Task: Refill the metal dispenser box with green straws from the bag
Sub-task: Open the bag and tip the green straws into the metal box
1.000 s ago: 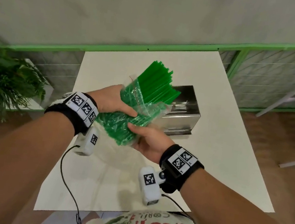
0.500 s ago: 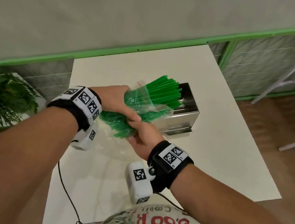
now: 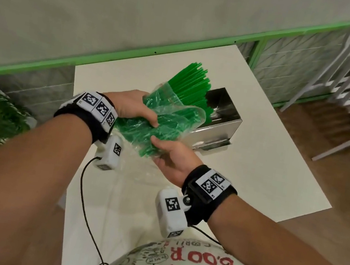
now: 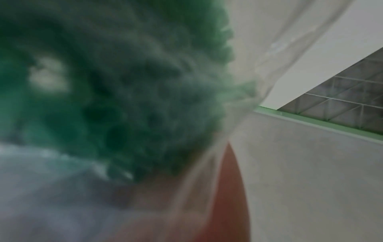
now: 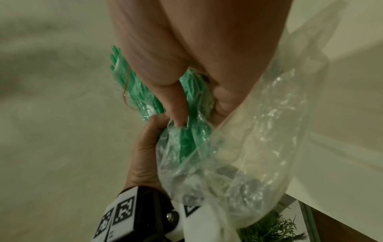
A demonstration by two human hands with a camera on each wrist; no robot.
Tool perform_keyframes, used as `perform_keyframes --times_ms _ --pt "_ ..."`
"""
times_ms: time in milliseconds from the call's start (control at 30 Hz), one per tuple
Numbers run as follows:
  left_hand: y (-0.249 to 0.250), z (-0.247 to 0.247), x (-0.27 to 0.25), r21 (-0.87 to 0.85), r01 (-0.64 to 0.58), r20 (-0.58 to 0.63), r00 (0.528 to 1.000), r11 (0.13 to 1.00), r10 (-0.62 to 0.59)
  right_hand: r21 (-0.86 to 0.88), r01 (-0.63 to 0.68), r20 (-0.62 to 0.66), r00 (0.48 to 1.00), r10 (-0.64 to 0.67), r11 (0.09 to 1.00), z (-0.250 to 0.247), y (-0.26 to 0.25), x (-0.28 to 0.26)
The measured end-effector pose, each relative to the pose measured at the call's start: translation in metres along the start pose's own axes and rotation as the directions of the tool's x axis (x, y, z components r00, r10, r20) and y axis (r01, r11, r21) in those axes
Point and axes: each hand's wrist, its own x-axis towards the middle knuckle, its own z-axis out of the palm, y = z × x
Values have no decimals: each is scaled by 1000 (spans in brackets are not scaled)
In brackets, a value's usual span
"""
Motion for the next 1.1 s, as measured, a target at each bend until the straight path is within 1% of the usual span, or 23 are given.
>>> perform_keyframes --times_ms 133,200,233,333,433,533,600,667,733,800,900,967,1100 --pt "4 5 2 -23 -6 36 999 1000 7 8 32 -24 999 -32 999 3 3 7" --pt "7 8 5 -21 -17 64 998 1000 18 -12 40 -73 997 -40 999 6 1 12" --pt "6 9 10 -2 -27 71 997 1000 27 -33 36 -110 993 -39 999 6 -1 14" --pt "11 8 15 131 -52 84 996 990 41 -72 -3 -188 982 -10 997 9 -2 18" --pt "20 6 14 281 -40 80 997 959 18 -31 -1 -164 986 -4 1000 8 -7 16" --pt "28 5 12 336 -36 34 999 941 26 17 -20 -101 995 22 1000 5 -10 9" --pt "29 4 15 331 -24 0 1000 943 26 -62 -75 -70 995 71 995 5 -9 6" --pt "31 4 16 319 -14 -8 1000 948 18 -154 -111 -76 992 100 982 3 -11 5" --pt "31 4 19 309 -5 11 1000 951 2 -194 -126 -57 991 117 973 1 -15 5" --pt "30 3 22 280 -9 45 999 960 -3 -195 -130 -31 991 127 972 3 -18 4" --pt "36 1 23 248 -11 115 993 969 -18 -128 -73 -86 994 63 989 6 -19 9" --pt "40 2 25 260 -15 139 990 965 -22 -106 -25 -114 993 13 994 5 -20 10" --pt "47 4 30 377 8 119 991 926 -57 -115 -33 -171 985 13 993 5 -23 12"
